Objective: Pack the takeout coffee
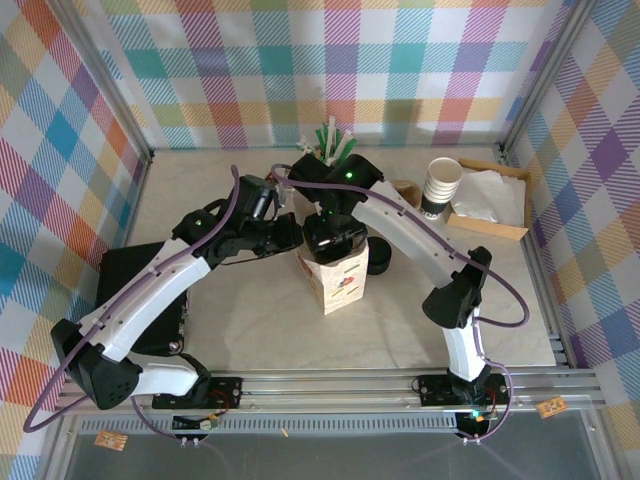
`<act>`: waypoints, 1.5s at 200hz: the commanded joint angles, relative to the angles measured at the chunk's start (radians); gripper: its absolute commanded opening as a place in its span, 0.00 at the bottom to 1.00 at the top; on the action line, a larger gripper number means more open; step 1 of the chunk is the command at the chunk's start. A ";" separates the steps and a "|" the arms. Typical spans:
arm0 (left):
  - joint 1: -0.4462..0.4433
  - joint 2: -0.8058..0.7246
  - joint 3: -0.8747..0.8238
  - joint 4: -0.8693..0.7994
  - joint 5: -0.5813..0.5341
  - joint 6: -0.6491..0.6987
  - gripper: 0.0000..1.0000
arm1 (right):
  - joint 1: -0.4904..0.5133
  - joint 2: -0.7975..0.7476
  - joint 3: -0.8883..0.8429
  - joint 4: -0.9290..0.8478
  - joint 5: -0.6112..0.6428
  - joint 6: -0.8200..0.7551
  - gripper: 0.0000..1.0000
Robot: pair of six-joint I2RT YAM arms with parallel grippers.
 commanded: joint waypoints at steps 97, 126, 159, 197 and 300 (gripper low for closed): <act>-0.013 -0.092 -0.096 0.000 0.017 0.120 0.00 | -0.032 0.077 0.031 0.047 -0.031 0.017 0.00; -0.013 -0.119 -0.114 -0.026 0.011 0.158 0.00 | -0.071 0.088 0.039 0.059 -0.030 0.003 0.00; -0.012 -0.127 -0.115 -0.050 0.013 0.183 0.00 | -0.077 0.139 0.113 0.032 -0.028 -0.034 0.00; -0.013 -0.106 -0.108 -0.070 -0.005 0.179 0.00 | -0.077 0.146 0.101 0.068 -0.030 -0.070 0.00; -0.013 -0.045 -0.030 -0.151 -0.067 0.181 0.00 | -0.077 -0.032 -0.232 0.301 -0.049 -0.152 0.00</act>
